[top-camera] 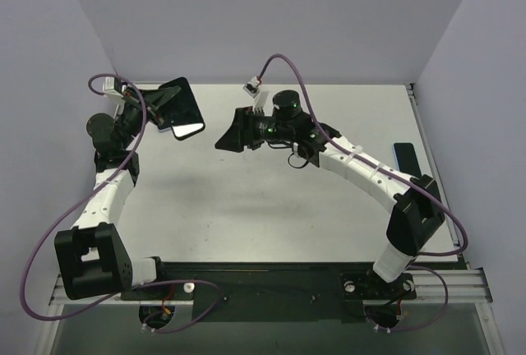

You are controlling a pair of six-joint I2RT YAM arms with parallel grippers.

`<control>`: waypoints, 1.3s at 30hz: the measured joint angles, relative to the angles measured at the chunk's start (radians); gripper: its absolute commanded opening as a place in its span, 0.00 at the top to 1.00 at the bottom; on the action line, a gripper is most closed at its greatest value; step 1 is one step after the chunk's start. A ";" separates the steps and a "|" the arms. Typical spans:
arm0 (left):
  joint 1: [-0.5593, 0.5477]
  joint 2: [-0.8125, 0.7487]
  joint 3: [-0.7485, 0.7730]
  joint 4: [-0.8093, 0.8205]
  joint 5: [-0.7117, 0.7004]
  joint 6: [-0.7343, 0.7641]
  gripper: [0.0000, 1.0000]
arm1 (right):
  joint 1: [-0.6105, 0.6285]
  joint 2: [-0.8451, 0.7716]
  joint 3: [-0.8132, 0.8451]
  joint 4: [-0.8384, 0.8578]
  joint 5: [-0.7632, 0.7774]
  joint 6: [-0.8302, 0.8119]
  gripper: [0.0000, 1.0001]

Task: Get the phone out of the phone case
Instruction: Remove the phone case from the phone.

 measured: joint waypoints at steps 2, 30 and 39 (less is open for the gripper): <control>0.000 0.006 0.000 0.012 0.019 0.027 1.00 | 0.002 -0.015 0.001 0.054 -0.061 0.077 0.42; 0.026 0.024 -0.014 0.034 -0.003 0.023 1.00 | -0.004 0.258 0.322 0.298 -0.279 0.422 0.70; 0.047 0.040 -0.014 0.090 0.011 -0.068 1.00 | -0.005 0.271 0.319 0.422 -0.342 0.500 0.76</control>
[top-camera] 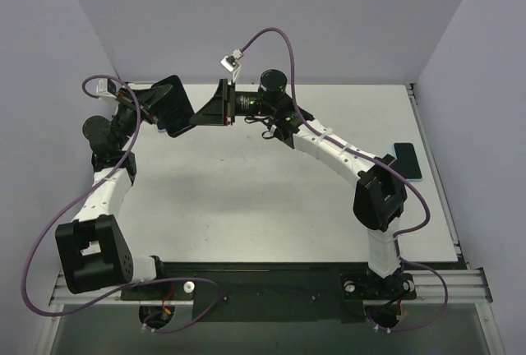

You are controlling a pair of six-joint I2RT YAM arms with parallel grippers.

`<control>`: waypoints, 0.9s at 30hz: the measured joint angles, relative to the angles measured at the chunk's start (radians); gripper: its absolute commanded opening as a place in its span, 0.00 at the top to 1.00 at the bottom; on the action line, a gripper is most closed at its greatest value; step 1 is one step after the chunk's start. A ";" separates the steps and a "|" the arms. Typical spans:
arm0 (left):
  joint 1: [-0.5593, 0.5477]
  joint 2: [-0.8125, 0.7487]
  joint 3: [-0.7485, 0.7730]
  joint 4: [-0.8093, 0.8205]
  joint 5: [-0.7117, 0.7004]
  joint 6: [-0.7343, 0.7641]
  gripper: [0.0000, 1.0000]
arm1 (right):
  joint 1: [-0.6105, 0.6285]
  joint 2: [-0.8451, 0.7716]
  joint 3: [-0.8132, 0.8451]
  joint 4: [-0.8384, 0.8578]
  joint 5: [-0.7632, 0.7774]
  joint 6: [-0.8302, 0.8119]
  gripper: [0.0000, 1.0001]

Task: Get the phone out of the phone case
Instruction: Remove the phone case from the phone.

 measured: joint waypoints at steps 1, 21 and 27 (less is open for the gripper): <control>0.002 0.005 0.000 0.010 0.003 -0.007 1.00 | 0.000 0.007 0.000 0.016 -0.007 0.010 0.76; 0.014 0.051 0.008 0.111 0.123 -0.012 1.00 | 0.051 -0.032 0.015 -0.270 0.046 -0.417 1.00; 0.006 0.042 0.018 0.222 0.147 -0.057 1.00 | 0.109 -0.085 0.113 -0.529 0.185 -0.743 1.00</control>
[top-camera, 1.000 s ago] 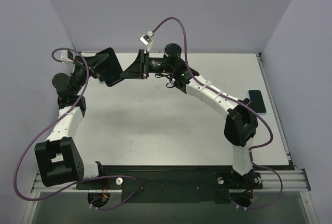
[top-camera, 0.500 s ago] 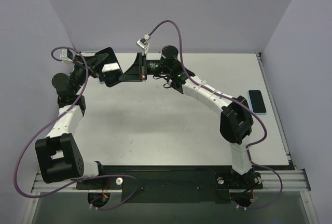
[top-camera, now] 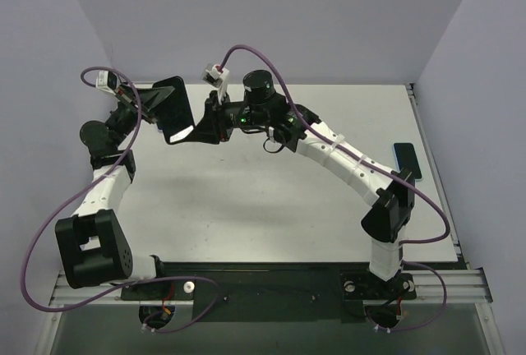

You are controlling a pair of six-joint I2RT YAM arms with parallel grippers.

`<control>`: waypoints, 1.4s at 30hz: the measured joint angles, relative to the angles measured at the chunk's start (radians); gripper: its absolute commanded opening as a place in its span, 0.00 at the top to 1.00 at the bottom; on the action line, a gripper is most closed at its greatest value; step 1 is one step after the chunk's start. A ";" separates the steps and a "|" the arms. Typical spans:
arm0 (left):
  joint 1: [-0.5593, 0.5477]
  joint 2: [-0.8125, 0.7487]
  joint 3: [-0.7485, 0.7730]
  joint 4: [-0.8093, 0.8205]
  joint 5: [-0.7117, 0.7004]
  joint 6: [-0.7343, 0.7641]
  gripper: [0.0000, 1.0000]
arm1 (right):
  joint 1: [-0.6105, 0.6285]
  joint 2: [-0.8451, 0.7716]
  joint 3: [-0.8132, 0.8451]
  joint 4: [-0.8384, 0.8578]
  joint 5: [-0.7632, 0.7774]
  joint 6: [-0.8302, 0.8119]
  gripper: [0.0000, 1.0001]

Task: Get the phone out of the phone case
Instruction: Remove the phone case from the phone.

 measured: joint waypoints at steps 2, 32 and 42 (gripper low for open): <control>0.000 -0.001 0.000 0.019 -0.005 -0.010 1.00 | 0.013 0.000 0.046 -0.070 0.032 -0.073 1.00; -0.056 0.016 -0.038 0.052 -0.105 -0.115 1.00 | 0.059 0.077 0.323 -0.394 0.131 -0.356 1.00; -0.100 0.055 -0.038 0.091 -0.111 -0.131 1.00 | 0.075 0.125 0.423 -0.532 0.142 -0.524 1.00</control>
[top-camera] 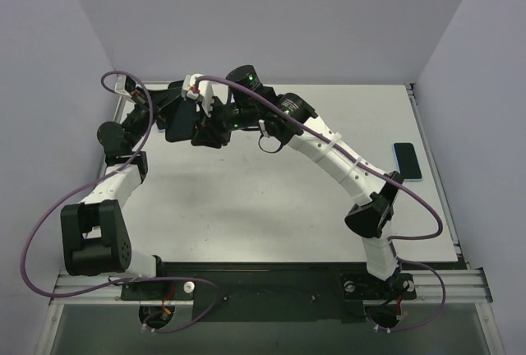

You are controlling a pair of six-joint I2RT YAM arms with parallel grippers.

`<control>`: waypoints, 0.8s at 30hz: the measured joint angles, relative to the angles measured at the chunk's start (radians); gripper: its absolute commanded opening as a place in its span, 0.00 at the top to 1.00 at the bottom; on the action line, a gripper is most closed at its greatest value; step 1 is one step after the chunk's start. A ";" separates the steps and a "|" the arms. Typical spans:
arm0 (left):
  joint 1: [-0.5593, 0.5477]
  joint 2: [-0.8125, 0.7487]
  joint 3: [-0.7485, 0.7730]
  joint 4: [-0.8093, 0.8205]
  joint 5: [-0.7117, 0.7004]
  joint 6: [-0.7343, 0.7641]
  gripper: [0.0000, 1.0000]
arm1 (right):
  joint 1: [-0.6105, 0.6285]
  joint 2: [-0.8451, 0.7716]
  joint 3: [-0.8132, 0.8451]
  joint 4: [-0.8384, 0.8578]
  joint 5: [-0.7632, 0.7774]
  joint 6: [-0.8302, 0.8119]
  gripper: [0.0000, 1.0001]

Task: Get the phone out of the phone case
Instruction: Remove the phone case from the phone.

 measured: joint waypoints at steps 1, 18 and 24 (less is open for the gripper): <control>-0.002 0.008 0.000 0.006 0.017 -0.004 1.00 | 0.002 0.001 0.000 -0.011 0.000 -0.006 1.00; -0.016 0.051 0.000 0.025 -0.008 -0.036 1.00 | -0.067 -0.074 -0.328 0.407 -0.175 0.399 0.50; -0.033 0.012 0.028 -0.029 0.066 0.020 1.00 | -0.076 -0.131 -0.553 0.663 -0.152 0.677 0.33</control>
